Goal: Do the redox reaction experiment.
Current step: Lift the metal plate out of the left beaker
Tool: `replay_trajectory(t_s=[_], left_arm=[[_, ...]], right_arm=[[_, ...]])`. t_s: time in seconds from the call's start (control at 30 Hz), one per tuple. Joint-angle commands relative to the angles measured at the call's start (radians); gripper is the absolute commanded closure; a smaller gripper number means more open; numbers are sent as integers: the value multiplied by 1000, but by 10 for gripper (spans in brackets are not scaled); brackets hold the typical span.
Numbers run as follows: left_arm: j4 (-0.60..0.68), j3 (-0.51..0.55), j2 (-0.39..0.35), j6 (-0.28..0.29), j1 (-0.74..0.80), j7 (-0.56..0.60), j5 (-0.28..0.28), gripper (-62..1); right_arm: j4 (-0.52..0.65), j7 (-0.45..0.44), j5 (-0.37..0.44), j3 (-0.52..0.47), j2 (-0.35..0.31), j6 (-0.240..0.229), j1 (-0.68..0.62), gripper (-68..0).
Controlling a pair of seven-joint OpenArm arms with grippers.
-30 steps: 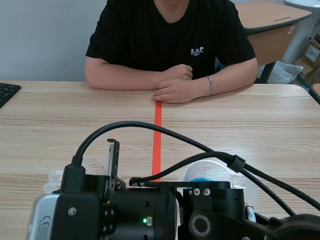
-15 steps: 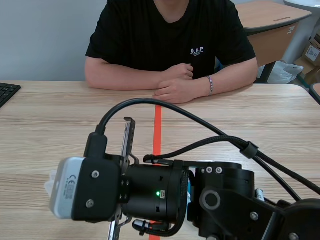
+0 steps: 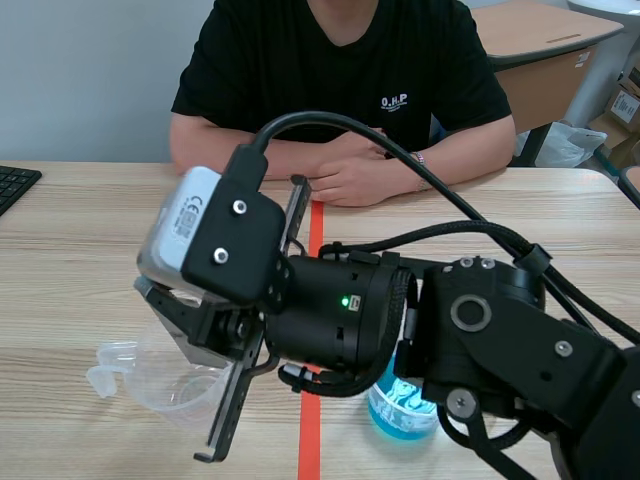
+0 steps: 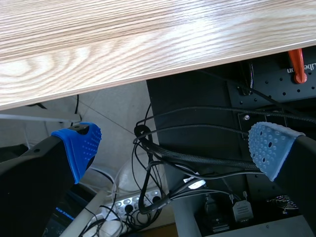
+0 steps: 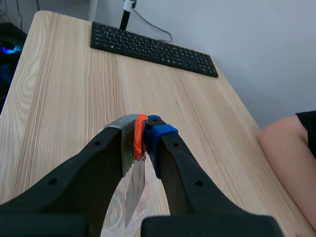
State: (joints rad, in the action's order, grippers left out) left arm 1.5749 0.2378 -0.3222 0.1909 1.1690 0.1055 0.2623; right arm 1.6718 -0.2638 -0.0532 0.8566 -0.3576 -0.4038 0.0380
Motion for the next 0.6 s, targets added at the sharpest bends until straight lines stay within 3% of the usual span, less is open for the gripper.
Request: replay_trajectory(t_s=[0.0,0.13,0.57], left_arm=[[10,3,-5,2,8,10,6,-623],[10,3,-5,2,8,10,6,-623],[10,3,-5,2,8,9,6,-623]], right_arm=[[42,8,33,-14,0,1,12,-15],[87,71,90,-27,0,-32,12,-15],[244,240,160,-27,-8,-32,12,-15]])
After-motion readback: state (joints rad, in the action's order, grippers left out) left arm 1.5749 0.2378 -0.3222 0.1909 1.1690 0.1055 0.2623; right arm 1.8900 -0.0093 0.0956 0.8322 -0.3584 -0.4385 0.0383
